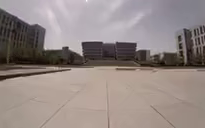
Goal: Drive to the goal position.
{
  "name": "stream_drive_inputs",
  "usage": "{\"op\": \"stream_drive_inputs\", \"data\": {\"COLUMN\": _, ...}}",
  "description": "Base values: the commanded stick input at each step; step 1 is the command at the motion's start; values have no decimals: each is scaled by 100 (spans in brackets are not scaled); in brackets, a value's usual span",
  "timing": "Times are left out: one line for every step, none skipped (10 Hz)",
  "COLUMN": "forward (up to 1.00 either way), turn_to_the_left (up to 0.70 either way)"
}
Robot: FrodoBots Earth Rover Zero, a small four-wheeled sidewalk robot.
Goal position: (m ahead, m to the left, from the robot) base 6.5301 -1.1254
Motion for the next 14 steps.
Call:
{"op": "stream_drive_inputs", "data": {"forward": 100, "turn_to_the_left": 0}}
{"op": "stream_drive_inputs", "data": {"forward": 100, "turn_to_the_left": -2}}
{"op": "stream_drive_inputs", "data": {"forward": 100, "turn_to_the_left": -36}}
{"op": "stream_drive_inputs", "data": {"forward": 100, "turn_to_the_left": -40}}
{"op": "stream_drive_inputs", "data": {"forward": 100, "turn_to_the_left": -33}}
{"op": "stream_drive_inputs", "data": {"forward": 100, "turn_to_the_left": -26}}
{"op": "stream_drive_inputs", "data": {"forward": 100, "turn_to_the_left": 0}}
{"op": "stream_drive_inputs", "data": {"forward": 100, "turn_to_the_left": 0}}
{"op": "stream_drive_inputs", "data": {"forward": 100, "turn_to_the_left": 0}}
{"op": "stream_drive_inputs", "data": {"forward": 100, "turn_to_the_left": 0}}
{"op": "stream_drive_inputs", "data": {"forward": 100, "turn_to_the_left": 0}}
{"op": "stream_drive_inputs", "data": {"forward": 100, "turn_to_the_left": 0}}
{"op": "stream_drive_inputs", "data": {"forward": 100, "turn_to_the_left": 0}}
{"op": "stream_drive_inputs", "data": {"forward": 100, "turn_to_the_left": 0}}
